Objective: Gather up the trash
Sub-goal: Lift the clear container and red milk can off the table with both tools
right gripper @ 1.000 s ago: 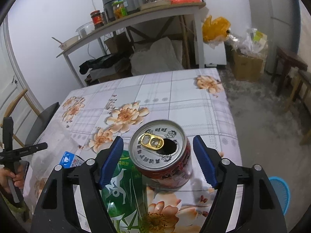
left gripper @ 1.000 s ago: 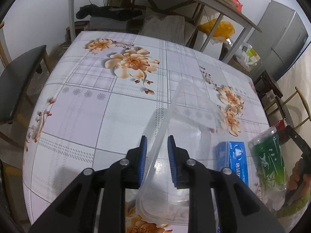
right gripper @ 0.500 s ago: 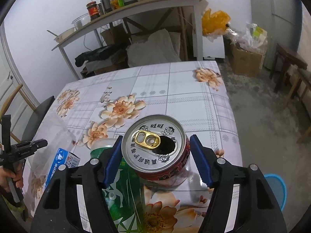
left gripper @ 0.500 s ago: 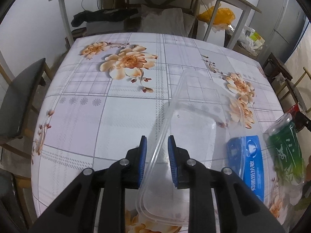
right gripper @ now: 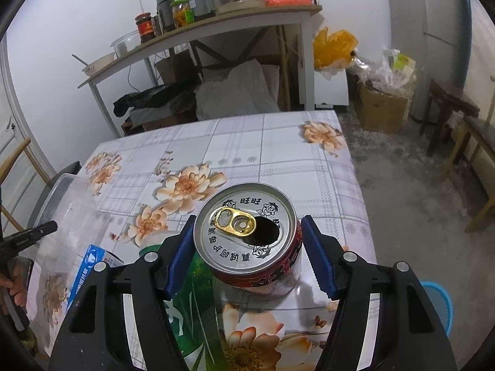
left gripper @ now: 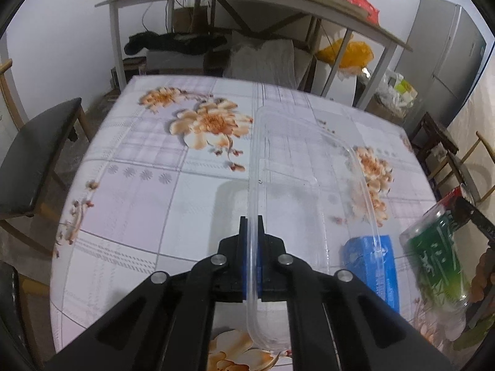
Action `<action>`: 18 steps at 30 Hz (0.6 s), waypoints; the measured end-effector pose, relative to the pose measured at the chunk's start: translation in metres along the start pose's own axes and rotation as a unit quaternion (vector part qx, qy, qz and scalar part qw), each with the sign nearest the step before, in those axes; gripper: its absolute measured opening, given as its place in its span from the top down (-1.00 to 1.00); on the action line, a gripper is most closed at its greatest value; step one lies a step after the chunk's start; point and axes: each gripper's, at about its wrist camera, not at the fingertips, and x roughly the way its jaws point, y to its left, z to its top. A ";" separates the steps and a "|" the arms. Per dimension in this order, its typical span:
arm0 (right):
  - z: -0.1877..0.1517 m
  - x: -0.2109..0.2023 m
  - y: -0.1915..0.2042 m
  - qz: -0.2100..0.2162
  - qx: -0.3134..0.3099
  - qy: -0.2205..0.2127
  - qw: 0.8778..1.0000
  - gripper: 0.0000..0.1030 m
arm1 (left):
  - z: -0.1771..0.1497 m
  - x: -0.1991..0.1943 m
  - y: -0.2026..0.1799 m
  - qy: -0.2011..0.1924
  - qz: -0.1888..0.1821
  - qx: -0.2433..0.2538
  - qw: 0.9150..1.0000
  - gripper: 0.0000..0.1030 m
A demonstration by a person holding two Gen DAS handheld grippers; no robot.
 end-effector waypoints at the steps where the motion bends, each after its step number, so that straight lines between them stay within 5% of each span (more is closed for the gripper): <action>1: 0.001 -0.002 0.000 -0.001 0.002 -0.004 1.000 -0.21 | 0.001 -0.005 0.000 -0.006 0.000 -0.001 1.000 0.94; 18: 0.013 -0.044 -0.013 -0.019 0.012 -0.055 0.998 -0.21 | 0.013 -0.057 -0.014 -0.070 -0.028 0.007 0.997 0.94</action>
